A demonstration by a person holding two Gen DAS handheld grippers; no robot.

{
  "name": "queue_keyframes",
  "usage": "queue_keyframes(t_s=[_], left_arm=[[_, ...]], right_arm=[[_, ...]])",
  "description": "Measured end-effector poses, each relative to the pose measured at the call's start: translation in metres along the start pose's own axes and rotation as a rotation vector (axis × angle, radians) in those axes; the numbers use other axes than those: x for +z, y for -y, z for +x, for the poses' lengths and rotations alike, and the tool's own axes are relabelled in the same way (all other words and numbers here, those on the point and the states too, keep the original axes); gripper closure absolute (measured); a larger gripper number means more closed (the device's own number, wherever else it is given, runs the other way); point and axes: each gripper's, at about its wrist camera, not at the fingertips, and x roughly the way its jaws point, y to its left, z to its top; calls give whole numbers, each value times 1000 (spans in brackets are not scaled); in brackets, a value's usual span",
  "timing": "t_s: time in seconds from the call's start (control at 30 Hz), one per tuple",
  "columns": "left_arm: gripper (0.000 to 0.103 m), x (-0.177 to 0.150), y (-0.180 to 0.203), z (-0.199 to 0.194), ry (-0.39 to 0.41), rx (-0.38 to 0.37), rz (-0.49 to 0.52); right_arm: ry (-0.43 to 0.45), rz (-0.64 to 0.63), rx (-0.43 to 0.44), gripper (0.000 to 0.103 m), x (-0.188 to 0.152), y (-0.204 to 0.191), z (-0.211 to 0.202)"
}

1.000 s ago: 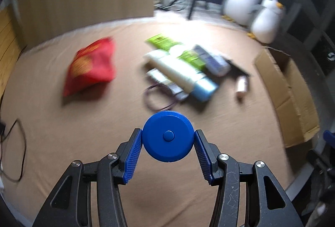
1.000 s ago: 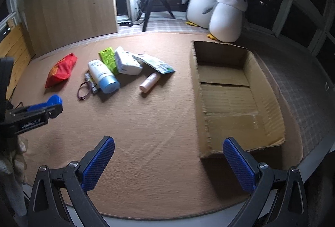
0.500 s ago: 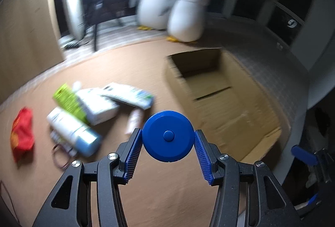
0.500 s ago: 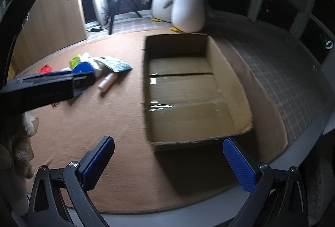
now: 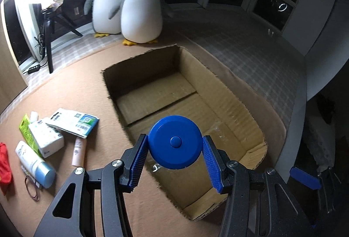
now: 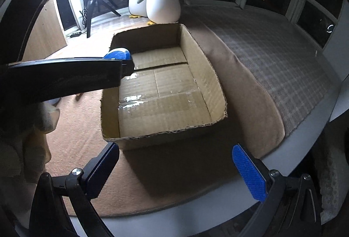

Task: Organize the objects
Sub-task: 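Carry the blue tape measure with the left tool into the cardboard box and release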

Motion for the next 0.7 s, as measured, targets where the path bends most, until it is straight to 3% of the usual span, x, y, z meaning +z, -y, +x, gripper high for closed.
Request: queue_keyframes(t_s=[0.3, 0.47, 0.7], left_arm=[[47, -5, -19, -17, 19, 13, -36], [47, -17, -53, -38, 36, 42, -89], [47, -60, -121, -74, 36, 114, -193]], right_arm=[[-4, -16, 24, 0, 0, -9, 0], [6, -44, 71, 0, 1, -27, -4], [9, -99, 151, 0, 5, -67, -8]])
